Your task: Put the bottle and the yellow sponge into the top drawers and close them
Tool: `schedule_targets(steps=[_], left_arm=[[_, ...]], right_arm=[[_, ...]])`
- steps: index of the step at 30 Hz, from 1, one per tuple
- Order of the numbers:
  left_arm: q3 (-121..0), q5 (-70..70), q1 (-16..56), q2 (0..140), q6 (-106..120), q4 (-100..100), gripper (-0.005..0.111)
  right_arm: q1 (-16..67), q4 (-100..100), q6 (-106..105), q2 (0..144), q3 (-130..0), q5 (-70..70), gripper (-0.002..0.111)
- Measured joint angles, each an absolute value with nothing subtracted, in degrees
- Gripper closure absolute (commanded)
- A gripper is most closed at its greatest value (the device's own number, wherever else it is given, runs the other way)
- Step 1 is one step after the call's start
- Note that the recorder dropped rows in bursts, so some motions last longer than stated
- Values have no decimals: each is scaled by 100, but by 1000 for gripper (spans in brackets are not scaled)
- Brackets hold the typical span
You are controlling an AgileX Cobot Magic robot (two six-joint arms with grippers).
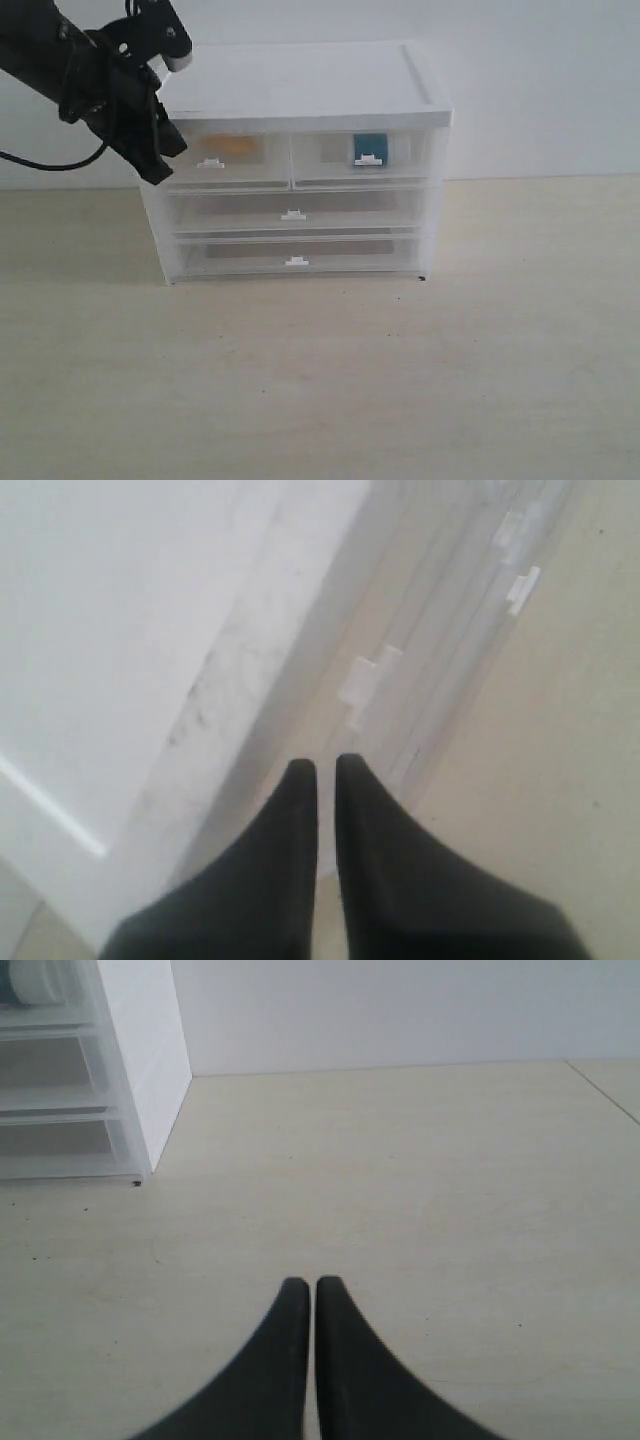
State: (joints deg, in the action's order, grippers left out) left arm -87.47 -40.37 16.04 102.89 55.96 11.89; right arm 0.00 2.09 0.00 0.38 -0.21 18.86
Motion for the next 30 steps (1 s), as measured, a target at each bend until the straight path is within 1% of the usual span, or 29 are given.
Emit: schedule_targets(steps=[2, 5, 6, 8, 11, 12, 16, 19, 25, 26, 30], left_arm=[[-8747, -4505, 1604, 9857, 4419, 914, 102], [-8720, -4805, 1604, 9419, 2858, 226, 102], [-8573, -4830, 1604, 9139, 2050, -223, 102], [-8242, -4825, 1604, 8766, 1366, -648, 102], [-7712, -4552, 1604, 8276, 876, -940, 102], [-7284, -4199, 1604, 7865, 572, -1019, 102], [-6450, -3535, 1604, 6989, 118, -1049, 102], [-5452, -3140, 1604, 5873, -81, -1061, 102], [-4453, -3061, 1604, 4564, -352, -1065, 102], [-4226, -3109, 1604, 4168, -404, -1065, 102], [-3960, -3703, 1604, 3238, -671, -1049, 102]], right_arm=[[0, 209, 0, 38, -21, 1886, 108], [0, 209, 0, 38, -21, 1886, 108], [0, 209, 0, 38, -21, 1886, 108], [0, 209, 0, 38, -21, 1886, 108], [0, 209, 0, 38, -21, 1886, 108], [0, 209, 0, 38, -21, 1886, 108], [0, 209, 0, 38, -21, 1886, 108], [0, 209, 0, 38, -21, 1886, 108], [0, 209, 0, 38, -21, 1886, 108], [0, 209, 0, 38, -21, 1886, 108], [0, 209, 0, 38, -21, 1886, 108]])
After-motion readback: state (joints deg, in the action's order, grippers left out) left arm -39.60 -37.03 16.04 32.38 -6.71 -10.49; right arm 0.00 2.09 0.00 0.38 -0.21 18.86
